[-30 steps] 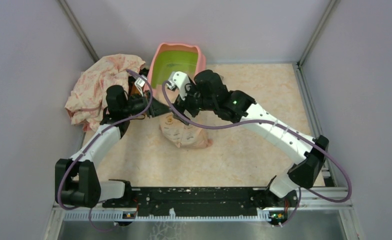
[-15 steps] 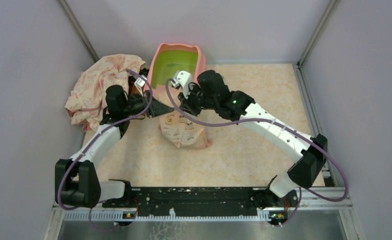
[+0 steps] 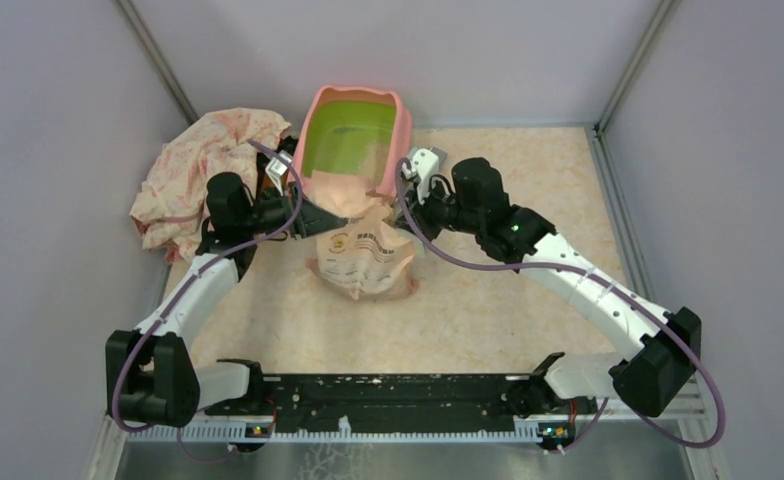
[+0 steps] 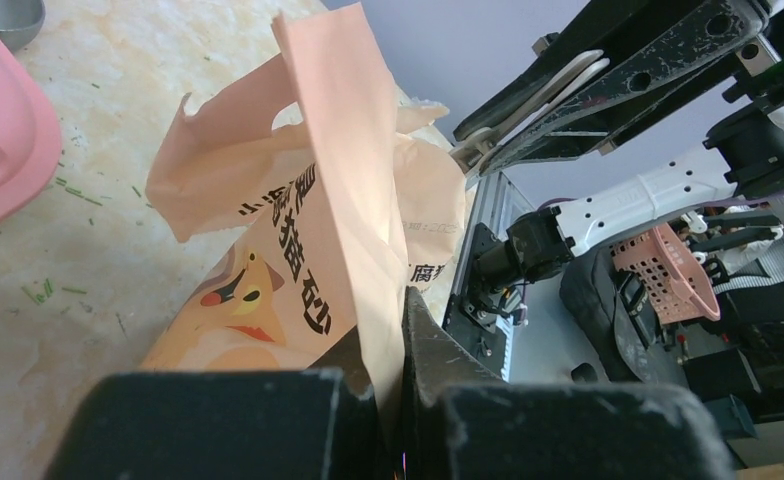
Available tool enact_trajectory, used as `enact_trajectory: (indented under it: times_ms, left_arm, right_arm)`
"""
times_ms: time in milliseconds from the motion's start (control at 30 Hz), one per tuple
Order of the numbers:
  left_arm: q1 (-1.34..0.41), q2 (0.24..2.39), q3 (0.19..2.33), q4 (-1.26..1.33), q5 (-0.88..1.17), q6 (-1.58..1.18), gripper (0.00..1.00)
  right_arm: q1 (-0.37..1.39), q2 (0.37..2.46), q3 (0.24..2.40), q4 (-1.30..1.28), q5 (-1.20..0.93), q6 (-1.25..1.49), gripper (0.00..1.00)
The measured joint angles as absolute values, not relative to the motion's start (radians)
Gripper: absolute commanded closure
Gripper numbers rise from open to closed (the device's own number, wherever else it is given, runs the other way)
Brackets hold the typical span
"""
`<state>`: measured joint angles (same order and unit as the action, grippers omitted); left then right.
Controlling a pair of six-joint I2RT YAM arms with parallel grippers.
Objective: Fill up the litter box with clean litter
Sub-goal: Remove the clamp from the cat litter bag.
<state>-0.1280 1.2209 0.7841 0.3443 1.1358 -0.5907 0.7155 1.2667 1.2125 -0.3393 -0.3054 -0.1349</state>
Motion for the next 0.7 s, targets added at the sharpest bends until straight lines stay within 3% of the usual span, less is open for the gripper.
enact_trajectory:
  times_ms: [567, 700]
  left_arm:
    - [-0.109, 1.231, 0.739, 0.340, 1.100, -0.560, 1.00]
    - [-0.100, 1.249, 0.738, 0.351, 1.081, -0.558, 0.82]
  right_arm:
    - [0.563, 1.163, 1.159, -0.163, -0.390, 0.033, 1.00]
    - [0.560, 1.124, 1.159, -0.141, -0.422, 0.081, 1.00]
